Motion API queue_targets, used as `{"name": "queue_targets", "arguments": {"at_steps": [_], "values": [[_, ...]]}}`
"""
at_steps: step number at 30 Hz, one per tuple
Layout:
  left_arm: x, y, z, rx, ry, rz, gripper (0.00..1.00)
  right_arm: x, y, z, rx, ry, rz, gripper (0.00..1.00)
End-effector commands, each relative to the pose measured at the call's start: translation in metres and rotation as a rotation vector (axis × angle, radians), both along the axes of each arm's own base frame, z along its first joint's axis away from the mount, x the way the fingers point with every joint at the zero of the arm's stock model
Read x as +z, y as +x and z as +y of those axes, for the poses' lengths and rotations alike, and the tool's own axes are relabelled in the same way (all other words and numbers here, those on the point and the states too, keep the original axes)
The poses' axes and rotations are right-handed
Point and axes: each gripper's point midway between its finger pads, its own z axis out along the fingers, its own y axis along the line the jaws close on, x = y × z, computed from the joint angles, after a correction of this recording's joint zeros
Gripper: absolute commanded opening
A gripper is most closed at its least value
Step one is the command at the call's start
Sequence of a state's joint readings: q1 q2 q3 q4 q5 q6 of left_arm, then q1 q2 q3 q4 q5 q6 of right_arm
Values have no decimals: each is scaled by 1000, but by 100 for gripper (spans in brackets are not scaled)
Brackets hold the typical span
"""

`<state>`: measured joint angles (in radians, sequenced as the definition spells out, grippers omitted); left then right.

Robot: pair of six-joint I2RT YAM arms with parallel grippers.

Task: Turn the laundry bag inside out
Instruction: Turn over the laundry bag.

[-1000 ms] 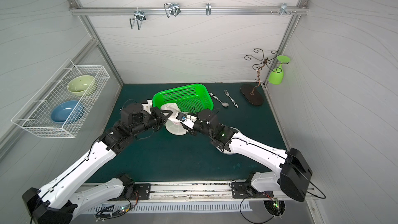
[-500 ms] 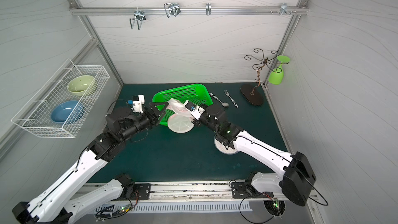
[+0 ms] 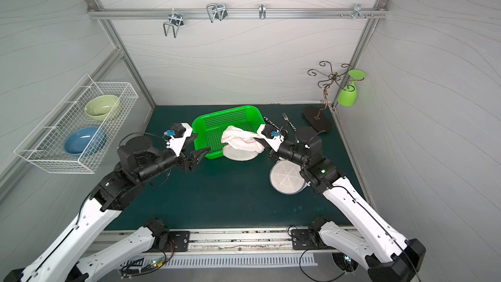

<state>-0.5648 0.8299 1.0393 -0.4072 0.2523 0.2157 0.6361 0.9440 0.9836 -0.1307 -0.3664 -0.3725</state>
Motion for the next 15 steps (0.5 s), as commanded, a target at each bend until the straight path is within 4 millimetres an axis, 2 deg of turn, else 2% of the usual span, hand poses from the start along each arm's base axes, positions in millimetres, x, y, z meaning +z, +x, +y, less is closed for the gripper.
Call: {"name": "queue_targets", "arguments": {"at_steps": [1, 3, 7, 15], "values": [[10, -1, -23, -151, 48, -159, 74, 12, -18, 3, 83, 37, 57, 0], [8, 0, -31, -187, 70, -193, 71, 15, -18, 4, 82, 55, 74, 0], [0, -5, -45, -273, 129, -239, 54, 20, -15, 6, 79, 72, 100, 0], [-2, 1, -45, -242, 170, -264, 15, 17, -6, 6, 39, 66, 114, 0]]}}
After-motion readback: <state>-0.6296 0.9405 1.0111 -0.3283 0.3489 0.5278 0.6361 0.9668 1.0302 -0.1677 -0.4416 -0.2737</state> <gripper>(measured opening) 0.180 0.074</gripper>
